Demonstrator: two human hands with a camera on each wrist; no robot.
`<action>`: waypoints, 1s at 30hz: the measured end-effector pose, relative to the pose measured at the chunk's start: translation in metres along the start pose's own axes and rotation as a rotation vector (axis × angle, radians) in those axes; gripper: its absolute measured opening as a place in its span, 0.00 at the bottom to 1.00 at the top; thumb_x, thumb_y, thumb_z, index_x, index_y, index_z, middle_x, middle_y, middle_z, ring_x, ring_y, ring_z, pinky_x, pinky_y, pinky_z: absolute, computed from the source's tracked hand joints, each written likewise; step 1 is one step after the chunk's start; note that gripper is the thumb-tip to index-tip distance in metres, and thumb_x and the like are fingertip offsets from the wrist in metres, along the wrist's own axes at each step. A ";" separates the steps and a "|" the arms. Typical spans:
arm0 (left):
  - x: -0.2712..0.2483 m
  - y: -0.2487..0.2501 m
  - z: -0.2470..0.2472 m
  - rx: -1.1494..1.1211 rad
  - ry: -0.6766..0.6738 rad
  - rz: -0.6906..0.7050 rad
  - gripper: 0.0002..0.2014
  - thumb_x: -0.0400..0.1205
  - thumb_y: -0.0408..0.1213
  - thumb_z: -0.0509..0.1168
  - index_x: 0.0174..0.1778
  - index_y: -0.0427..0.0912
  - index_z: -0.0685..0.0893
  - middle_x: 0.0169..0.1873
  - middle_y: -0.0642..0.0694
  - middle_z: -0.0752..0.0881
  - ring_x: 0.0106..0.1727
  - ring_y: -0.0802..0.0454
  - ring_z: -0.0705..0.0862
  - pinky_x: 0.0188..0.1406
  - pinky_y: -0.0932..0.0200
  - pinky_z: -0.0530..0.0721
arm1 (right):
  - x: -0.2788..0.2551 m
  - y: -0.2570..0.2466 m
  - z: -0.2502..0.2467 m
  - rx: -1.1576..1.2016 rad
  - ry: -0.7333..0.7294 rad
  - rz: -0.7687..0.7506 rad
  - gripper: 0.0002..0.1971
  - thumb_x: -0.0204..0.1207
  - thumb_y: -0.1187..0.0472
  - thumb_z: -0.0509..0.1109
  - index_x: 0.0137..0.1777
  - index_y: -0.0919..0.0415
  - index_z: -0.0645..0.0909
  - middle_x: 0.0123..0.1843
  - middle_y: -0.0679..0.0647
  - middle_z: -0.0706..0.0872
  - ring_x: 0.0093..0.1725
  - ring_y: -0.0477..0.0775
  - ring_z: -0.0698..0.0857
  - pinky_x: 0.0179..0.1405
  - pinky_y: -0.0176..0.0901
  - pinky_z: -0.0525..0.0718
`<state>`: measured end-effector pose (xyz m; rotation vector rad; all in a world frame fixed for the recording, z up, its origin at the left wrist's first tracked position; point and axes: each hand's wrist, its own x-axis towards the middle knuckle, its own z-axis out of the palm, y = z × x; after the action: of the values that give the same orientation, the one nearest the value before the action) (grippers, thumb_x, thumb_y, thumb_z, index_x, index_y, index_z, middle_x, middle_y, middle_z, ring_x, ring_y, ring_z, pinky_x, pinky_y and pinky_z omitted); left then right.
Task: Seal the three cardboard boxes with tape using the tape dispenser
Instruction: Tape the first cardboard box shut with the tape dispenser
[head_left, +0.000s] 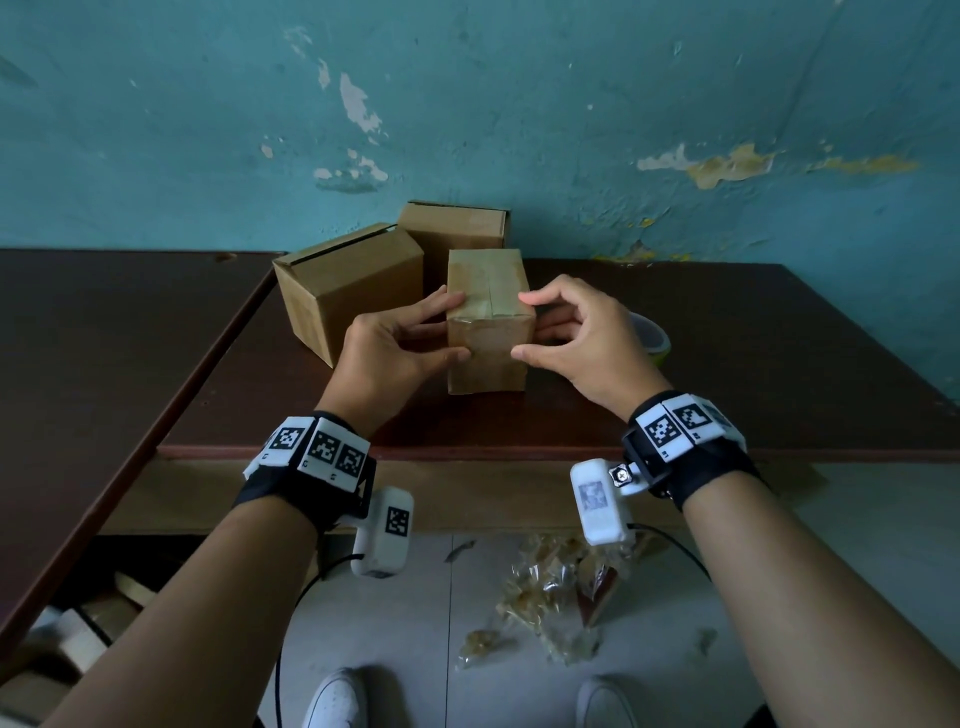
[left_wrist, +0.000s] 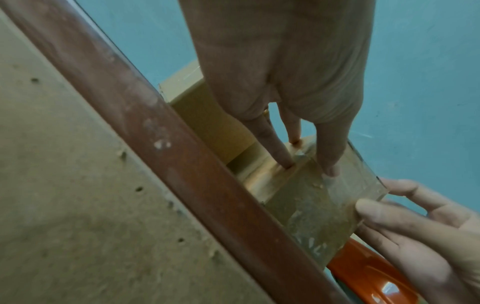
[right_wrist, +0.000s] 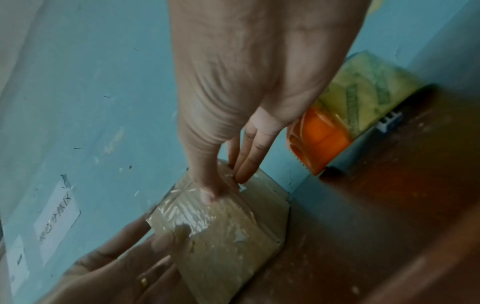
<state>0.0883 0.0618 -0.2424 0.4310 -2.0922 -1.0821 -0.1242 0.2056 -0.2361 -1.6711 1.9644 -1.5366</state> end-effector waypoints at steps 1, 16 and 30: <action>0.000 0.001 0.001 0.011 0.012 0.008 0.30 0.77 0.35 0.82 0.78 0.48 0.86 0.81 0.49 0.81 0.76 0.64 0.82 0.76 0.55 0.85 | 0.000 0.000 -0.001 0.014 0.004 0.005 0.25 0.68 0.63 0.90 0.64 0.55 0.87 0.60 0.52 0.89 0.57 0.48 0.93 0.58 0.52 0.94; 0.001 0.009 0.001 -0.006 -0.011 -0.133 0.36 0.71 0.52 0.84 0.78 0.55 0.86 0.80 0.55 0.82 0.71 0.63 0.86 0.67 0.55 0.90 | -0.001 -0.005 -0.007 0.116 -0.047 0.079 0.25 0.70 0.59 0.90 0.67 0.57 0.88 0.61 0.50 0.92 0.59 0.47 0.93 0.61 0.47 0.92; 0.023 0.030 0.017 0.113 0.287 -0.169 0.19 0.72 0.62 0.83 0.45 0.50 0.98 0.37 0.56 0.95 0.42 0.64 0.92 0.47 0.52 0.94 | 0.014 -0.020 -0.001 -0.057 0.172 0.059 0.11 0.76 0.45 0.84 0.43 0.53 0.96 0.36 0.43 0.93 0.39 0.44 0.92 0.42 0.49 0.90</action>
<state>0.0614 0.0764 -0.2141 0.7834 -1.8915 -0.9361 -0.1170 0.1979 -0.2144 -1.5318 2.1402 -1.6685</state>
